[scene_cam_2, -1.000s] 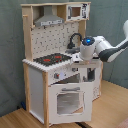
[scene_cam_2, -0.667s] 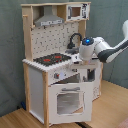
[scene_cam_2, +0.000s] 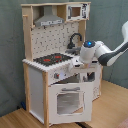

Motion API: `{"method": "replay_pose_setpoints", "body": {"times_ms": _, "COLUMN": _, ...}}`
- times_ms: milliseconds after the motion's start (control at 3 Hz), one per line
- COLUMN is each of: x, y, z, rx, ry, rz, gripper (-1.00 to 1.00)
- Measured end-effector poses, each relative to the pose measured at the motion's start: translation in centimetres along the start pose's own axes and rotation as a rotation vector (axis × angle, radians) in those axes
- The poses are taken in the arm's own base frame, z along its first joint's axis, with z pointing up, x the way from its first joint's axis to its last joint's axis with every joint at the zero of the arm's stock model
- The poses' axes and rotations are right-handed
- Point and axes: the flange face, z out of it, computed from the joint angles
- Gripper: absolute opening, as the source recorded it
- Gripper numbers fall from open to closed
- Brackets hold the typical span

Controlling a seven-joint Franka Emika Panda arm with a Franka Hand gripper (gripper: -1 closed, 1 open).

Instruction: Play with the kitchen

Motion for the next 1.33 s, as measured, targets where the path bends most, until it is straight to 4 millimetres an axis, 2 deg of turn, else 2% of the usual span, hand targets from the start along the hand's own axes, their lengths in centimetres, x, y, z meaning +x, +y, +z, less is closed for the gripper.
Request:
{"method": "replay_pose_setpoints", "body": {"times_ms": 667, "x": 1.1, "y": -1.7, "z": 2.0, "rx": -0.027, "ry": 0.124, "rz": -0.05, "gripper": 1.0}}
{"method": "replay_pose_setpoints", "body": {"times_ms": 1333, "x": 0.1, "y": -1.3, "z": 4.2, "rx": -0.053, "ry": 0.234, "rz": -0.028, "gripper": 1.0}}
